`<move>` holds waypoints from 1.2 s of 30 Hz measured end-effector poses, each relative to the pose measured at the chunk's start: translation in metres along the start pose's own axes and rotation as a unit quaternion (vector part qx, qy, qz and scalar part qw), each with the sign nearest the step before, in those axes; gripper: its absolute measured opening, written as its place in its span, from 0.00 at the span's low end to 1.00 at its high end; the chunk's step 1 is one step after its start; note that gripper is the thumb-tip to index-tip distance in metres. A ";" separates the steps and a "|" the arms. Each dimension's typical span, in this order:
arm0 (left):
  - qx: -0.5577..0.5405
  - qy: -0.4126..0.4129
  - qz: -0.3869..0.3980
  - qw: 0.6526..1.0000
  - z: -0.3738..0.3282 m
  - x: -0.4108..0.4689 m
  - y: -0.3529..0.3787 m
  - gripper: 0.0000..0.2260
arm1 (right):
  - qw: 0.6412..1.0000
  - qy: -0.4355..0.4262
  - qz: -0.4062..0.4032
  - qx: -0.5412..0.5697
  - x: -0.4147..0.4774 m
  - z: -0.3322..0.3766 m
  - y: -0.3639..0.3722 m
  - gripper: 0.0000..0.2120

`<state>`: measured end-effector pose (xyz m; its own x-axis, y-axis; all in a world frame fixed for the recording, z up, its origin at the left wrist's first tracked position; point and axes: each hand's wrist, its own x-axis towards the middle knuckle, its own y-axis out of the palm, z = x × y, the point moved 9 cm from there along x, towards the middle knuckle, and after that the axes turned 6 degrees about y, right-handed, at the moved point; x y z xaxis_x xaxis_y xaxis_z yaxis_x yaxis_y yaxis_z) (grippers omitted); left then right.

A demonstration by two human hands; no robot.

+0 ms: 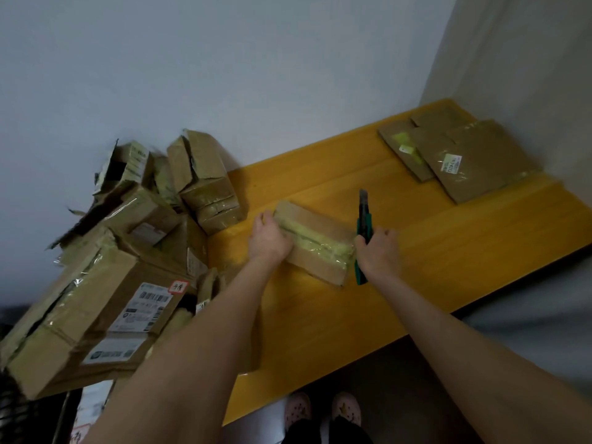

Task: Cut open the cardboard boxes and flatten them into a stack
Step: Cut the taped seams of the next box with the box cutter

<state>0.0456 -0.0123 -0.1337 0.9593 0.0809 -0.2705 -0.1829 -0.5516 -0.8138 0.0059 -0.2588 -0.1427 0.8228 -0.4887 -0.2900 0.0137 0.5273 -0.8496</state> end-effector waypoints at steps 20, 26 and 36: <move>-0.110 -0.098 0.063 0.987 0.025 -0.003 0.021 0.32 | 0.884 0.166 0.284 0.334 -0.008 0.016 0.087 0.17; 0.000 -0.013 0.048 0.999 0.009 -0.001 0.029 0.38 | 0.883 0.162 0.254 0.359 -0.005 0.009 0.083 0.08; 0.218 0.050 0.095 0.970 -0.029 -0.011 0.059 0.63 | 0.985 -0.005 0.088 0.147 0.027 0.004 0.030 0.13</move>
<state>0.0305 -0.0695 -0.1635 0.9111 -0.0803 -0.4043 -0.4120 -0.1436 -0.8998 0.0304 -0.2534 -0.1745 0.8325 -0.3651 -0.4166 0.0323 0.7828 -0.6214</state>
